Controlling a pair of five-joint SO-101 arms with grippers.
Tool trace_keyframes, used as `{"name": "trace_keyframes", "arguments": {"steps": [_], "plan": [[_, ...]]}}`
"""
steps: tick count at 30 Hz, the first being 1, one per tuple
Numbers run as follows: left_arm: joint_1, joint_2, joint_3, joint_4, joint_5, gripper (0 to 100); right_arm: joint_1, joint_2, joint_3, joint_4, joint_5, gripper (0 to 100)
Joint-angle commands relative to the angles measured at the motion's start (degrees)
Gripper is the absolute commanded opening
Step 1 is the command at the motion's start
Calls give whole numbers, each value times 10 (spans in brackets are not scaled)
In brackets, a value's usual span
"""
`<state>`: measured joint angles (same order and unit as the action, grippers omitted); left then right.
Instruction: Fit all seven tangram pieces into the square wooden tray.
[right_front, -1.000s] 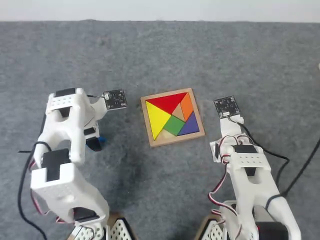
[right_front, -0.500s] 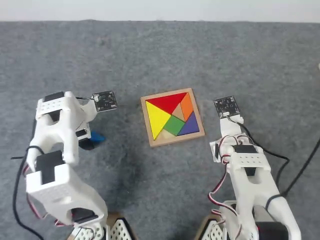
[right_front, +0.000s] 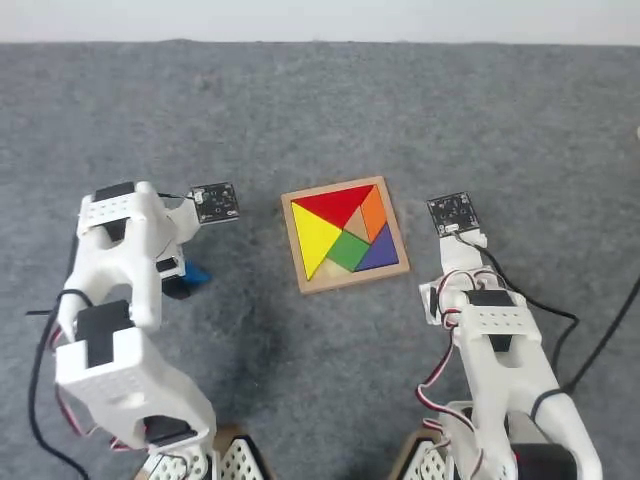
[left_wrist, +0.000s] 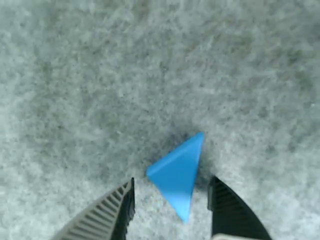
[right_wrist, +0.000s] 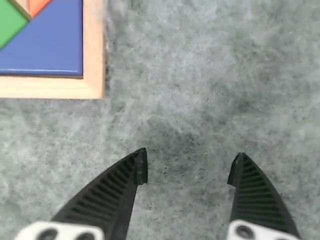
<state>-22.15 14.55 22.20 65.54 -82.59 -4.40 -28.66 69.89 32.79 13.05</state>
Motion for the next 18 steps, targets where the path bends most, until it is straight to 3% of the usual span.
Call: {"name": "trace_keyframes", "arguments": {"steps": [1, 18], "plan": [[23, -30, -5, -25, 4, 250, -4, -23, -3, -12, 6, 266], [31, -29, 51, -37, -29, 199, -4, -23, -3, -12, 6, 266]]}}
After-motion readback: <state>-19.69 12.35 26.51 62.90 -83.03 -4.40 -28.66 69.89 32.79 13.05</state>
